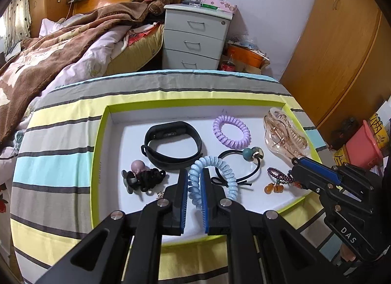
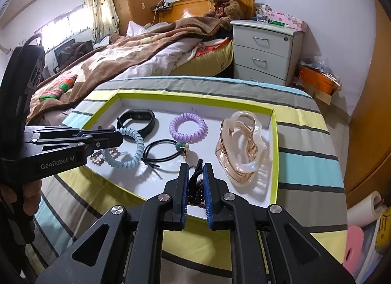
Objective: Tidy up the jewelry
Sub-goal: 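Lower both items into the box and open both tools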
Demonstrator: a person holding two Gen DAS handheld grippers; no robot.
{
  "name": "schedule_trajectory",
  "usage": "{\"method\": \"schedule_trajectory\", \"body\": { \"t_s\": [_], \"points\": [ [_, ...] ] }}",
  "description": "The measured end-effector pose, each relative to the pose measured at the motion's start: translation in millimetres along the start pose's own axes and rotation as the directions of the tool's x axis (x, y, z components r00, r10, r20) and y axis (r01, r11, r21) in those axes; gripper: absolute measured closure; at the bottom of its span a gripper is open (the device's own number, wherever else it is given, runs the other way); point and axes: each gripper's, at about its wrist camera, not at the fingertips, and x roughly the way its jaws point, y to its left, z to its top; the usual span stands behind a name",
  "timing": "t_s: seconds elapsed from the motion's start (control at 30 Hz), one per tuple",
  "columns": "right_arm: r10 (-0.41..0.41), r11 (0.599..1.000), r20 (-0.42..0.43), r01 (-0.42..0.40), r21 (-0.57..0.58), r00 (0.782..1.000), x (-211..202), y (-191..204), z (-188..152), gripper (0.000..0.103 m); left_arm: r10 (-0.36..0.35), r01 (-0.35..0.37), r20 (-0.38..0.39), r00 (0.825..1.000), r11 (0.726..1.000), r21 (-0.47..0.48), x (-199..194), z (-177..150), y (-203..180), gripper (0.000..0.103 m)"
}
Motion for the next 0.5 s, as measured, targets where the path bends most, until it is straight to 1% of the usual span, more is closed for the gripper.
{"method": "schedule_trajectory", "body": {
  "t_s": [0.5],
  "points": [
    [0.004,1.0,-0.045,-0.005,-0.009,0.999,7.9,-2.6,-2.9,0.092,0.0,0.0,-0.033,0.999,1.0,0.006,11.6,-3.5,-4.4,0.092]
  ]
}}
